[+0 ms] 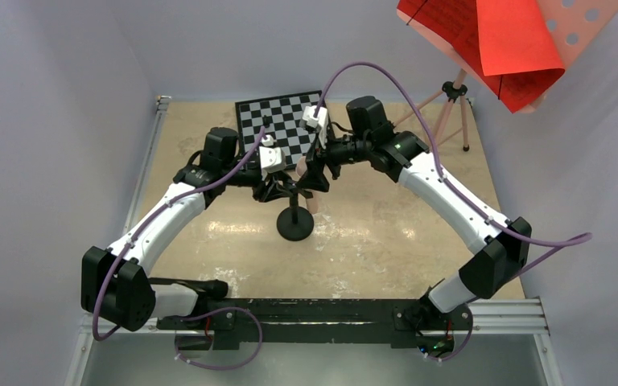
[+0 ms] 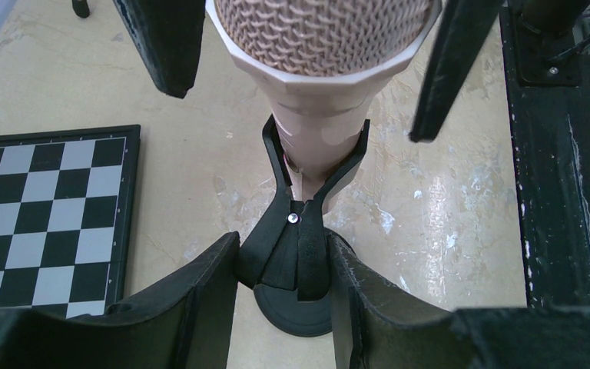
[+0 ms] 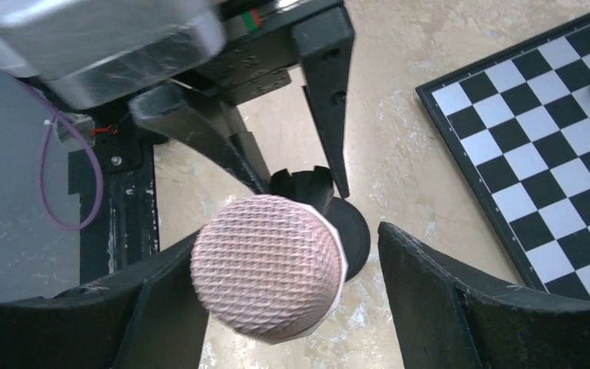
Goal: Pack up the instrument practice props
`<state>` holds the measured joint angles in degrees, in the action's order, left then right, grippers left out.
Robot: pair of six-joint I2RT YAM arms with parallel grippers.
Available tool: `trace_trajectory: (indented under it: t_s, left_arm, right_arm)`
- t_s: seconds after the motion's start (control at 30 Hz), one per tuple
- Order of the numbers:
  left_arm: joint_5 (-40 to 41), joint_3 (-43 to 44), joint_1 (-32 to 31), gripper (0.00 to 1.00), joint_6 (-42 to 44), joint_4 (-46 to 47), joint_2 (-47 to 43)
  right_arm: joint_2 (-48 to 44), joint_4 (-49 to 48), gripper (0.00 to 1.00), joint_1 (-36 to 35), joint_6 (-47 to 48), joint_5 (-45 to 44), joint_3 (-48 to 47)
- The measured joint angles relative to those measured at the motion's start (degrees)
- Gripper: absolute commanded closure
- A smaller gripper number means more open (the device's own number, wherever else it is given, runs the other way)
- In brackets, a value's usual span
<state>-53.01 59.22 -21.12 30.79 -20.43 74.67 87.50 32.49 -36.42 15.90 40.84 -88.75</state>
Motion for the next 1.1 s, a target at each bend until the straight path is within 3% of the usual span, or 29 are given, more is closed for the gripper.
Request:
trace_trajectory:
  t_s: [0.13, 0.37, 0.63, 1.1]
  left_arm:
    - [0.15, 0.0, 0.0, 1.0, -0.13, 0.02, 0.0]
    - [0.35, 0.0, -0.02, 1.0, -0.22, 0.07, 0.0]
    - [0.28, 0.0, -0.42, 1.0, 0.35, -0.15, -0.11]
    - [0.09, -0.39, -0.74, 1.0, 0.22, -0.83, -0.55]
  right_arm:
    - [1.22, -0.35, 0.36, 0.0, -0.72, -1.22, 0.07]
    - [1.14, -0.28, 1.0, -0.48, -0.17, -0.37, 0.22]
    - [-4.24, 5.79, 1.0, 0.79, 5.35, -2.75, 2.56]
    - [-17.44, 20.59, 1.0, 13.18, 13.64, -8.9, 4.83]
